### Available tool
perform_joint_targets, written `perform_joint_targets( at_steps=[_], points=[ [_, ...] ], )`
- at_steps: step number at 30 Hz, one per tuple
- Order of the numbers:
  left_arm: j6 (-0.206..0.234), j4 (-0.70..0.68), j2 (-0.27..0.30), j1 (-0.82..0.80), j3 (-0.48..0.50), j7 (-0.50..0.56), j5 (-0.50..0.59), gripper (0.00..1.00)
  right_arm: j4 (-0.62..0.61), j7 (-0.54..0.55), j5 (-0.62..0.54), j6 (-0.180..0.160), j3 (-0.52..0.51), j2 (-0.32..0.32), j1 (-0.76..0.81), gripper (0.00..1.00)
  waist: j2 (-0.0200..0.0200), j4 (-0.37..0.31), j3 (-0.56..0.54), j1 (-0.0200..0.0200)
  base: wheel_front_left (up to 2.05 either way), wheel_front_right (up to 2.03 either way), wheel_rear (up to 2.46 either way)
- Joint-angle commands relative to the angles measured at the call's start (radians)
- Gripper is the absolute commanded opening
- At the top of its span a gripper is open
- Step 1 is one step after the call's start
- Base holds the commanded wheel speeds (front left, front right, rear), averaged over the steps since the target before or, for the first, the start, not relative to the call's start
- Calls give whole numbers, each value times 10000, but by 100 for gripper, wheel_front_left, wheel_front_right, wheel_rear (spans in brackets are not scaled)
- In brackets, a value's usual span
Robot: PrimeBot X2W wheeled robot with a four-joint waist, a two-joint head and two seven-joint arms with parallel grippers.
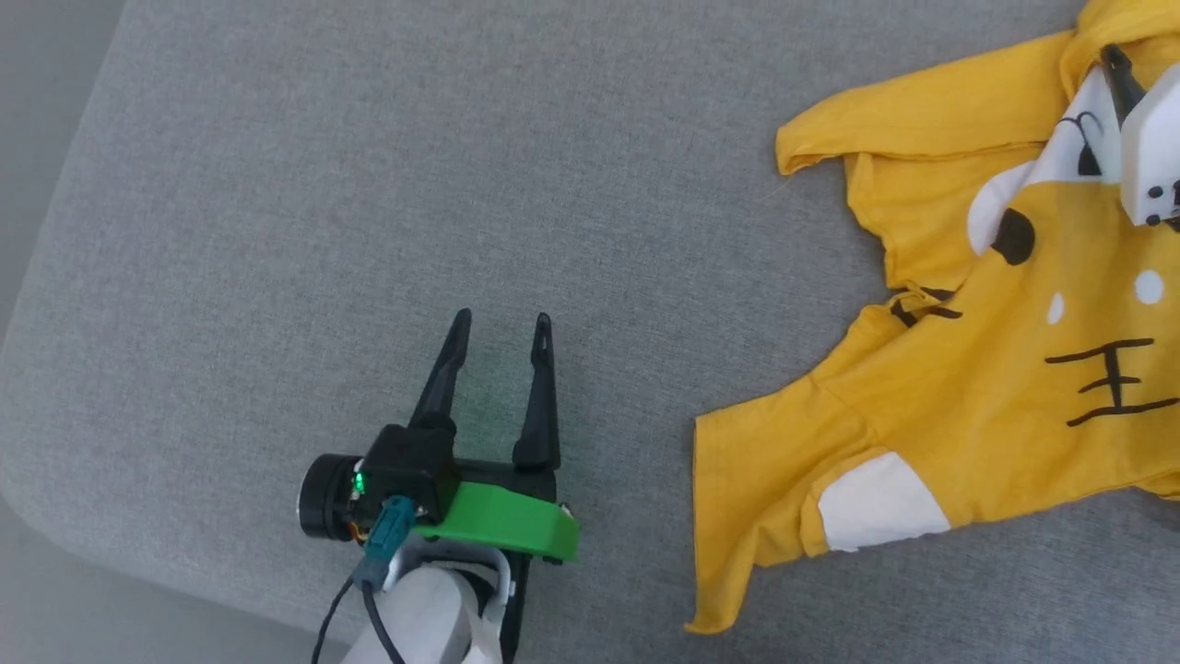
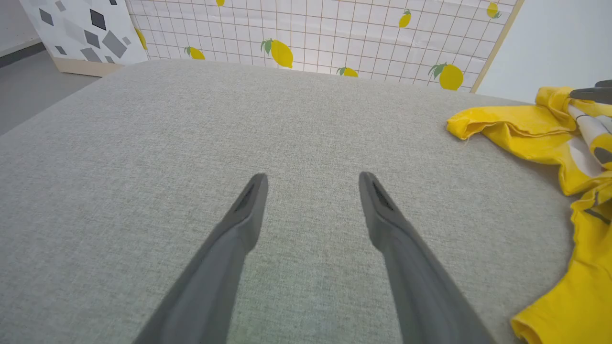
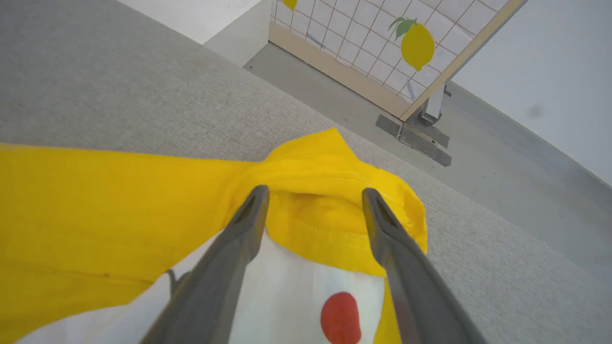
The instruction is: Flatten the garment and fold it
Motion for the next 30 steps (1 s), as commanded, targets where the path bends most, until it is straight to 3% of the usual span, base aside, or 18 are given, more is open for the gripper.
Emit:
perform_joint_targets(
  at_steps=[1, 5, 9, 16, 20, 26, 30],
  points=[
    [-41, 32, 61, 60, 96, -46, 51, 100, -291, -137, 239, -17, -161, -45, 213, 100, 0, -419, -616, -2, 0, 0, 0],
    [-30, 33, 250, 404, 300, -46, 35, 100, -1557, -502, 727, -17, -1027, -7, 1388, 100, 0, -719, -1260, -2, 0, 0, 0],
    [-19, 19, 503, 839, 434, -46, -19, 100, -3340, -904, 885, -17, -2293, 591, 3311, 100, 0, -1058, -1938, -2, 0, 0, 0],
    [48, -180, 827, 1637, 550, -3, -193, 100, -6876, -1785, 97, -17, -4470, 3014, 7580, 100, 0, -1552, -2845, -2, 0, 0, 0],
    [120, -347, 948, 2029, 598, 28, -277, 100, -8047, -2187, -283, -17, -4877, 3989, 9477, 100, 0, -1799, -3085, -2, 0, 0, 0],
    [228, -596, 1137, 2314, 627, 162, -266, 100, -8473, -2293, 558, -17, -4923, 4131, 10647, 100, 0, -2219, -3162, -2, 0, 0, 0],
    [-79, -769, 1410, 1729, 269, 784, 10, 100, -8824, -2309, 550, -17, -5031, 4134, 10520, 100, 0, -2324, -3023, -2, 0, 0, 0]
  ],
)
